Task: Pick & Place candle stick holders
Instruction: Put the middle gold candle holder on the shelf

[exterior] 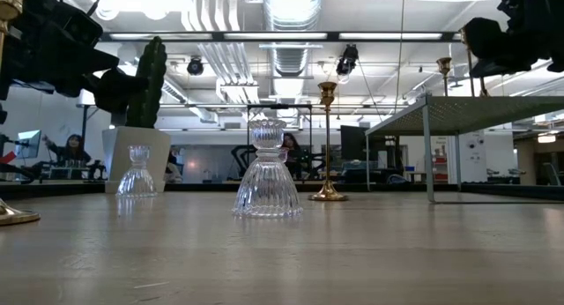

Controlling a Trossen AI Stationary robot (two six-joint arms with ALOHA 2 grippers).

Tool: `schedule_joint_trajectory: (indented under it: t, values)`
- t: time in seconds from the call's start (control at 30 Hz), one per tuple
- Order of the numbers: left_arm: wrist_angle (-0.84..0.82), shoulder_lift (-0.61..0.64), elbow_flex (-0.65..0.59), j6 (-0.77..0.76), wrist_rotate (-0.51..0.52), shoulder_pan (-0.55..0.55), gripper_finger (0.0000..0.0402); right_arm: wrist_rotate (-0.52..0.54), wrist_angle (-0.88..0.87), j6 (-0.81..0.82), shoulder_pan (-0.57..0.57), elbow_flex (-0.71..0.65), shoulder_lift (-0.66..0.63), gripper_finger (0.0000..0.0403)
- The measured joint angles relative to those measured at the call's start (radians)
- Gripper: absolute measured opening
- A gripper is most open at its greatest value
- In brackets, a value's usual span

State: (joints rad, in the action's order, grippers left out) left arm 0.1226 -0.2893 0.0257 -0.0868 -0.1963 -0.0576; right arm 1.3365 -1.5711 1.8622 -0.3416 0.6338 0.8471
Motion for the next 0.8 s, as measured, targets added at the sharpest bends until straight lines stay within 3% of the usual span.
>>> schedule_joint_trajectory:
  t: [0.8]
  values:
    - [0.000, 0.000, 0.000, 0.000, 0.000, 0.000, 0.0294, -0.047, 0.000, -0.036, 0.131, -0.003, -0.002, 0.0011]
